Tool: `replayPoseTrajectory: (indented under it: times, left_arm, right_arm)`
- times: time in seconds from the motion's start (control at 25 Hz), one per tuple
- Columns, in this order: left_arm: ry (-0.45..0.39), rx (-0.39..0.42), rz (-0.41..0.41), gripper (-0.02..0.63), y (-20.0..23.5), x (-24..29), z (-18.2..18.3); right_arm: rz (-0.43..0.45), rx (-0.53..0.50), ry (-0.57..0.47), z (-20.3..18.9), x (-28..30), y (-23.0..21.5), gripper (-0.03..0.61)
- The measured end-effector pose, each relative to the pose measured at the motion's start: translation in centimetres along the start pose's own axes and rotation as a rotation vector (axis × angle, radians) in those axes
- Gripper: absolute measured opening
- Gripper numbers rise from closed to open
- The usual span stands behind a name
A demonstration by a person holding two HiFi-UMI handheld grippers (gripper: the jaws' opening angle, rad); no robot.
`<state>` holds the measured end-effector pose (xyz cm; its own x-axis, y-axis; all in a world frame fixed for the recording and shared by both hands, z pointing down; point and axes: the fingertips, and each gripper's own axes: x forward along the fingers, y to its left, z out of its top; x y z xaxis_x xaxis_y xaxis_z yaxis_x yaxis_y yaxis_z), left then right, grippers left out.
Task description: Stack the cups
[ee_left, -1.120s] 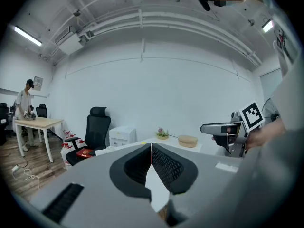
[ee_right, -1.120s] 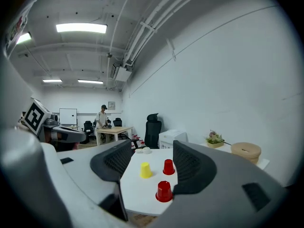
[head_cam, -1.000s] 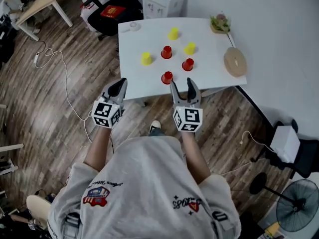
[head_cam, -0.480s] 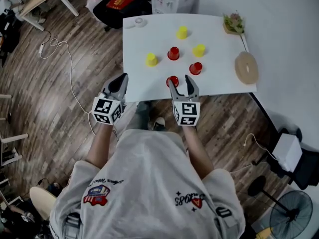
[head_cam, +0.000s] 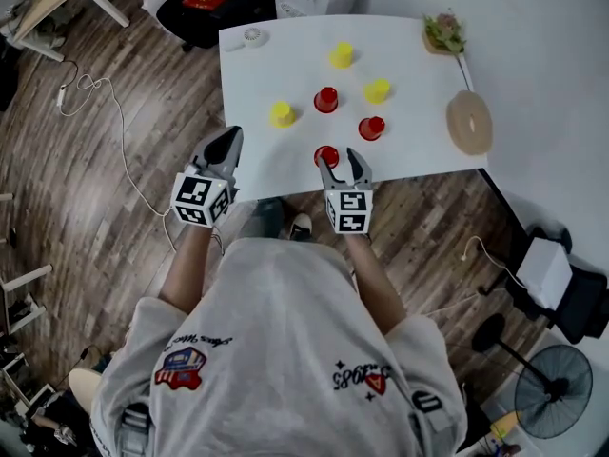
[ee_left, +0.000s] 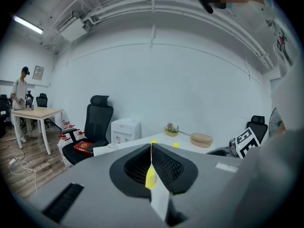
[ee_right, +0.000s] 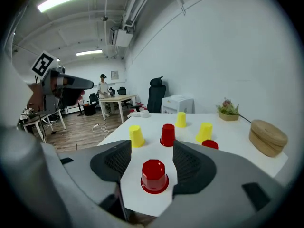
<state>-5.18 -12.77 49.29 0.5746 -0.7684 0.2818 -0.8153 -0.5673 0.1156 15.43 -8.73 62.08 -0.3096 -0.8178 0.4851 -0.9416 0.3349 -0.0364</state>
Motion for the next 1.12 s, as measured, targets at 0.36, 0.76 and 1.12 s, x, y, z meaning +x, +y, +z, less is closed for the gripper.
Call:
replayPoseTrajectory:
  times: [0.36,0.76,1.12]
  left_arm:
    - [0.030,-0.025,-0.032,0.008,4.5,4.0,-0.3]
    - [0.030,-0.042,-0.078,0.008,9.5,7.5,0.3]
    - [0.029,-0.056,-0.073,0.009,13.0,8.5,0.6]
  right_arm:
    - [-0.024,-0.017,0.237,-5.9,4.1,-0.4,0.244]
    - [-0.054,-0.002,0.234,-2.9,8.0,0.0,0.209]
    - [-0.030,-0.018,0.248,-0.3,13.2,0.6,0.209]
